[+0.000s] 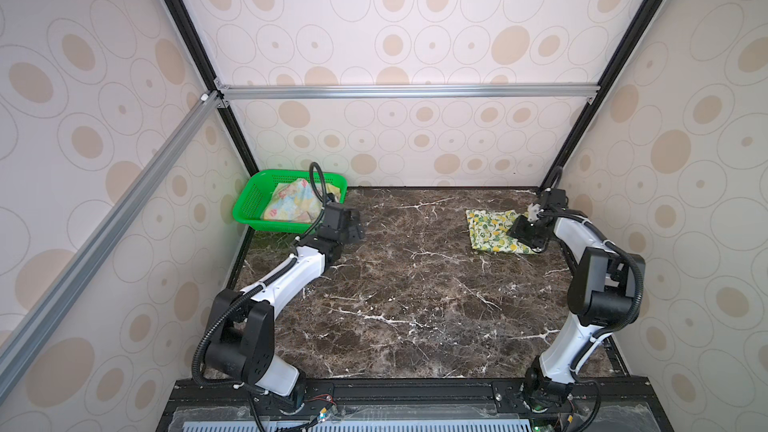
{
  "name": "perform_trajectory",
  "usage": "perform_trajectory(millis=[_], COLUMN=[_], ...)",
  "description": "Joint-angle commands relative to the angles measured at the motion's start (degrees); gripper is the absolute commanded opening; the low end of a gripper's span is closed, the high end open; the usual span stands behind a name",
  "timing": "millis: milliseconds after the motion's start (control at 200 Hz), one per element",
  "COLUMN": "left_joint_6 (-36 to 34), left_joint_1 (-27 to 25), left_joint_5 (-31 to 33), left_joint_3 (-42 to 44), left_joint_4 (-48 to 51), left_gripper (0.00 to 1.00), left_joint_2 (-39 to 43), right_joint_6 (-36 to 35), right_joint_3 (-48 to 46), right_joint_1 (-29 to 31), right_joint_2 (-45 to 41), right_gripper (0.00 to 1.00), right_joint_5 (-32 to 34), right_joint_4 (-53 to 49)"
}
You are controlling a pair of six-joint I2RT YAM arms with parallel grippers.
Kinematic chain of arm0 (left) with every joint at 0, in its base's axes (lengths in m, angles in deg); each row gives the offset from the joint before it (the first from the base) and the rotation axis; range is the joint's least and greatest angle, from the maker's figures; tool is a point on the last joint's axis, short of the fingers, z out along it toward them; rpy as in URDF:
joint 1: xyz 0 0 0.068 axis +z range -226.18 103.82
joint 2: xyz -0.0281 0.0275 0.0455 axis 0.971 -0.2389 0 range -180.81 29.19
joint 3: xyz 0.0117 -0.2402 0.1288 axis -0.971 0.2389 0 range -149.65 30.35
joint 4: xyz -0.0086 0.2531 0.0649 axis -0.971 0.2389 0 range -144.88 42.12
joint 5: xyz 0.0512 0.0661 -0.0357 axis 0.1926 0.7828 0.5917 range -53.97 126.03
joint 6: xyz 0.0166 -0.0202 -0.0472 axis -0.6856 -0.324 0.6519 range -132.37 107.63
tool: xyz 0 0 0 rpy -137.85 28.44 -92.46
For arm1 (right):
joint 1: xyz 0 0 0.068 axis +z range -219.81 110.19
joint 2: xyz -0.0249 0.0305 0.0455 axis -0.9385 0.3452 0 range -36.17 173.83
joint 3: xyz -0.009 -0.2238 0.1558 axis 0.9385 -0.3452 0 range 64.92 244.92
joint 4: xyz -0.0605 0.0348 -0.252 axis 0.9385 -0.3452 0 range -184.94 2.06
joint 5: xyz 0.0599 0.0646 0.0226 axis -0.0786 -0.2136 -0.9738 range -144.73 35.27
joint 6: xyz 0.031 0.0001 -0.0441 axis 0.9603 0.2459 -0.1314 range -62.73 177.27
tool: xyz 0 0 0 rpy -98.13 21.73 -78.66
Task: Fold and stack the skirts
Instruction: 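Reach the left gripper into the green basket and grasp the floral skirt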
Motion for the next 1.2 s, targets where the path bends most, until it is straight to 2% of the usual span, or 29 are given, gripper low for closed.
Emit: perform_trajectory(millis=[0, 105, 265, 365, 450, 510, 595, 815, 1190], left_joint_6=[-3.4, -3.9, -5.5, -6.9, -8.3, -9.3, -10.6, -11.0, -14.1], left_joint_1=[7.5, 12.9, 18.2, 19.6, 19.8, 19.9, 20.1, 21.8, 22.1], left_joint_5=[-3.2, -3.8, -5.9, -5.3, -2.3, -0.4, -0.9, -4.6, -5.8], left_joint_3=[-7.2, -13.6, -25.2, -35.2, -43.3, -48.6, -53.7, -58.7, -60.9], left_joint_4=[2.3, 2.7, 4.1, 8.4, 12.0, 14.1, 15.6, 13.9, 11.8], left_gripper=[0.91, 0.91, 0.90, 0.89, 0.90, 0.90, 0.90, 0.90, 0.89], left_joint_2=[-4.5, -10.1, -21.2, -29.3, -35.2, -38.5, -41.9, -46.8, -50.9], right_joint_6=[2.8, 5.1, 5.0, 5.1, 4.9, 4.5, 3.8, 2.6, 2.8], right_joint_3=[-2.7, -5.5, -4.4, -4.1, -3.5, -2.8, -1.7, 0.2, 0.9], right_joint_1=[4.2, 7.6, 11.1, 11.3, 11.3, 11.3, 11.3, 11.3, 11.3], right_joint_2=[-3.9, -6.1, -6.5, -6.4, -6.3, -6.1, -5.8, -5.3, -5.0], right_gripper=[0.47, 0.47, 0.47, 0.47, 0.47, 0.47, 0.47, 0.47, 0.47], right_joint_5=[-2.0, -5.5, -5.0, -4.8, -4.1, -3.8, -3.4, -3.3, -3.9], right_joint_4=[1.6, 5.0, 4.3, 4.3, 3.8, 3.1, 1.9, -0.3, -0.5])
